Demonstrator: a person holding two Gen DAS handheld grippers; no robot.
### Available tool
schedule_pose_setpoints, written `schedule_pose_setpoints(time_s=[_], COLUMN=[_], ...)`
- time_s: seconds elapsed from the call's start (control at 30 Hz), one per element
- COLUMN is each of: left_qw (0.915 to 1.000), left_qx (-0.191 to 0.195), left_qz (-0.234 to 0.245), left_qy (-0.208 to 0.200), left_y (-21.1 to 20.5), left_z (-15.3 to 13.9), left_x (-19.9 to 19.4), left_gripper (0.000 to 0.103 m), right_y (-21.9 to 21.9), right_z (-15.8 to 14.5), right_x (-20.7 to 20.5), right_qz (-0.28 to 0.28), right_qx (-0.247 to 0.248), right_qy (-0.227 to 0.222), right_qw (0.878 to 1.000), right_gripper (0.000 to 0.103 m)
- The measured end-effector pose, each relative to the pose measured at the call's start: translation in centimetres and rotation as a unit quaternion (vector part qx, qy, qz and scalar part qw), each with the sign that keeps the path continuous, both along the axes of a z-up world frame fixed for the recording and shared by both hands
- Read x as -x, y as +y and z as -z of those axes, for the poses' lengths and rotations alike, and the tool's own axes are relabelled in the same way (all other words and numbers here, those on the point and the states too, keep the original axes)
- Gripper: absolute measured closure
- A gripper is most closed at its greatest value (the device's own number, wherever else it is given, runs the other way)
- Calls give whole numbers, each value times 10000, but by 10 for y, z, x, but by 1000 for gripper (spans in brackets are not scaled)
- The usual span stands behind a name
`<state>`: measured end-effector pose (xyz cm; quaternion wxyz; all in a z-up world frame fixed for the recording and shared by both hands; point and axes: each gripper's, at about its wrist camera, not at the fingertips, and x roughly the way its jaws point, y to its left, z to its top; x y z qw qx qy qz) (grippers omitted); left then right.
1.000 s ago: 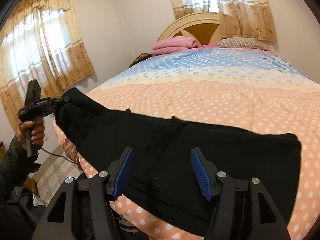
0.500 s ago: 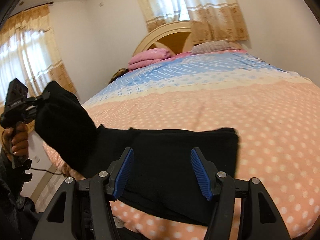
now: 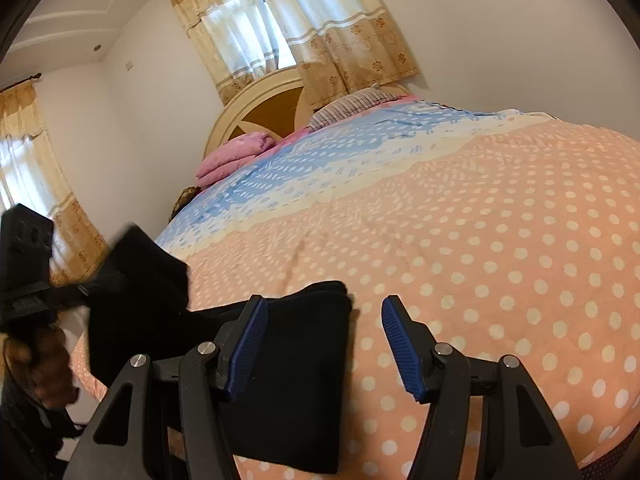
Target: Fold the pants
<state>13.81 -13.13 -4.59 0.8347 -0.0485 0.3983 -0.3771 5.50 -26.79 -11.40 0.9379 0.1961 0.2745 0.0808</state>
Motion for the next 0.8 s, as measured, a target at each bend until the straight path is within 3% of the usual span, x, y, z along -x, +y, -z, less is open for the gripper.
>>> schedule_pose_setpoints(time_s=[0.2,0.4,0.5,0.6,0.8], left_qw=[9985,9977,9978,9964,9845], left_qx=[-509,-654,-559,-482,-765], left_qz=[170,91,109,65,-846], left_qy=[86,-178,-343,-696,-1334], left_y=[-37,-53,-55,-43,8], left_z=[34,32,24,9,-2], left_x=[2,13,22,39,46], left_gripper=[83,78,67,45,26], right_y=[-1,0,2,5,30], right_z=[6,11,9,5,-1], right_x=[-4,-5,-3,-2,-7], right_qz=[-34,-188,-299,-409,-958], right_qx=[-19,-153,-250,-430,-674], right_qy=[49,45,-39,-53,190], right_qw=[10000,9997,9992,9982,9929], right_gripper=[42,42,42,42,42])
